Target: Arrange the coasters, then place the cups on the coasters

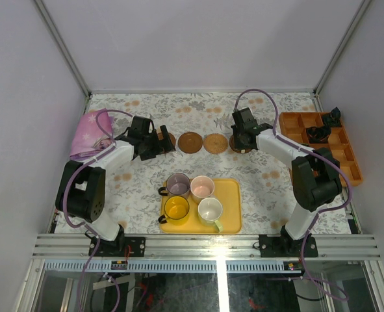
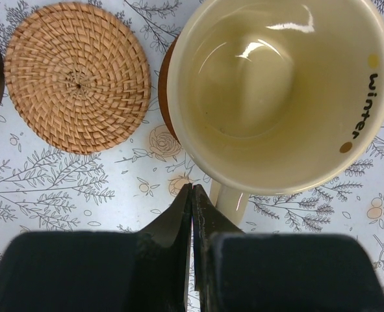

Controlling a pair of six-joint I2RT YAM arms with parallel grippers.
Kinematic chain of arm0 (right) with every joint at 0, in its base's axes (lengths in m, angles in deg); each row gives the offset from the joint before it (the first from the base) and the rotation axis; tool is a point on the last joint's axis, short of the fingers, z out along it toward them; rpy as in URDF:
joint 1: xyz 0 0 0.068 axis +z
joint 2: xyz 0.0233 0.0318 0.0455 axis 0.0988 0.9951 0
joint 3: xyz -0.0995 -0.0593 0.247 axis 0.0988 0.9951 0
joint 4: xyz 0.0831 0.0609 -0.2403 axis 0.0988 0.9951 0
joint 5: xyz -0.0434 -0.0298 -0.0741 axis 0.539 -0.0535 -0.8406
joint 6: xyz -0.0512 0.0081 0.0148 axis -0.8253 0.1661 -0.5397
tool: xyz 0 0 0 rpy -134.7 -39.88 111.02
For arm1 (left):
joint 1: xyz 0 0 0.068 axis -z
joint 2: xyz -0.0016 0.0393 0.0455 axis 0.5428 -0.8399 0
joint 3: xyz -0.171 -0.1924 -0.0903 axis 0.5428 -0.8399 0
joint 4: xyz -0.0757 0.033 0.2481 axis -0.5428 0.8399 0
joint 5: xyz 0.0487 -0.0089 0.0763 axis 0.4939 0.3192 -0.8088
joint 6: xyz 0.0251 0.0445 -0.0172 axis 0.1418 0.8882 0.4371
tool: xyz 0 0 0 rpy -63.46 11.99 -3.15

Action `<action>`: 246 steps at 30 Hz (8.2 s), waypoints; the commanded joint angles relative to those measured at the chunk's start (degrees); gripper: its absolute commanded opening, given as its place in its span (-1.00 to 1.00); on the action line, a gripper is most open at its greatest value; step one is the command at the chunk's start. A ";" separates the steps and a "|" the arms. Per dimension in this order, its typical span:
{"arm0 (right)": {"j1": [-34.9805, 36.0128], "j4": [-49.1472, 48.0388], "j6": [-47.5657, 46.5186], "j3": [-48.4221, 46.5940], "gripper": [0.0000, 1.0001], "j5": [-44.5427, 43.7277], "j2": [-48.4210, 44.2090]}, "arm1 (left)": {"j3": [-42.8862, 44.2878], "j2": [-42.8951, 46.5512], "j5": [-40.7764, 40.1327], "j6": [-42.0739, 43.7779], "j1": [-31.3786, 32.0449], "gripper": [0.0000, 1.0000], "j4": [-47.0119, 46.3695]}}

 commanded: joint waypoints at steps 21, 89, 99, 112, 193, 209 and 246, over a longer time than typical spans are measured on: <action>0.39 0.07 1.59 1.96 -1.00 -2.97 -1.69 | 0.33 -0.65 -0.15 1.06 0.15 1.00 -2.64; -0.43 14.22 -6.07 -25.80 -0.22 -2.26 12.75 | 0.93 -2.56 0.58 1.38 0.18 1.00 -2.78; -0.96 14.17 -5.75 -25.20 -0.50 -2.34 13.99 | 1.12 -2.94 0.49 1.43 0.15 1.00 -2.63; -0.96 13.76 -6.01 -24.95 -1.00 -1.90 12.42 | 1.12 -3.56 0.51 1.33 0.17 1.00 -2.45; -0.90 9.99 -5.06 -21.19 -0.14 -2.21 5.55 | 0.98 -4.88 1.05 1.48 0.18 1.00 -2.53; 1.05 11.40 0.83 -7.10 -0.01 3.34 -17.40 | 2.05 -2.54 1.47 1.68 0.20 1.00 -1.93; 46.79 24.07 12.65 19.24 0.99 11.09 -36.92 | -4.71 6.88 -0.82 0.78 1.99 1.00 -3.50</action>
